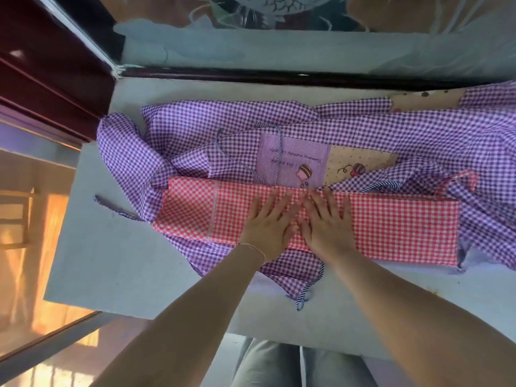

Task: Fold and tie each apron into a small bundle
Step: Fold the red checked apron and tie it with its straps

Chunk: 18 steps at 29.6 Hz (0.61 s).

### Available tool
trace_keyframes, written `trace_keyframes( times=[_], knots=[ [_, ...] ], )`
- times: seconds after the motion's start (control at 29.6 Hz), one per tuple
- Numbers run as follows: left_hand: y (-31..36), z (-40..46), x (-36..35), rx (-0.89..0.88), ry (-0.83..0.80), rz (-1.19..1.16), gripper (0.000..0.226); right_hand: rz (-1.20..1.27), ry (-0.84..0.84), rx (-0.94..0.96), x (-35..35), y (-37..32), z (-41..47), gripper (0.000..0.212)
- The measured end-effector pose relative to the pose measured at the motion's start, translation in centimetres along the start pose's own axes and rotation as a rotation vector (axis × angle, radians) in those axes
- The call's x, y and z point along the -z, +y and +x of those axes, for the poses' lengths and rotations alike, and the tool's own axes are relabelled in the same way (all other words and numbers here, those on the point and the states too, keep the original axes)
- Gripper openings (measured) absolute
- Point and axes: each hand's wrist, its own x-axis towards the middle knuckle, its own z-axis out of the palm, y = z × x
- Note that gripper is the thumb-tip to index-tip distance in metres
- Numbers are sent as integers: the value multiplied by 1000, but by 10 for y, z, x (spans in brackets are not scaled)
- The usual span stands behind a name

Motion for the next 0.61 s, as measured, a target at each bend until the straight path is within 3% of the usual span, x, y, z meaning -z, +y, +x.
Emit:
trace_keyframes(
  times=[0.2,0.44,0.61],
  knots=[
    [-56,-48,-31,410,59,-45,65,7,-13,12,2,-2,0,59],
    [-76,-88,-32,944,185,-283,67,-35,-59,7,4,-3,1,58],
    [-73,-85,-29,1007,185,-339,68,-54,-100,27,16,-10,2,64]
  ],
)
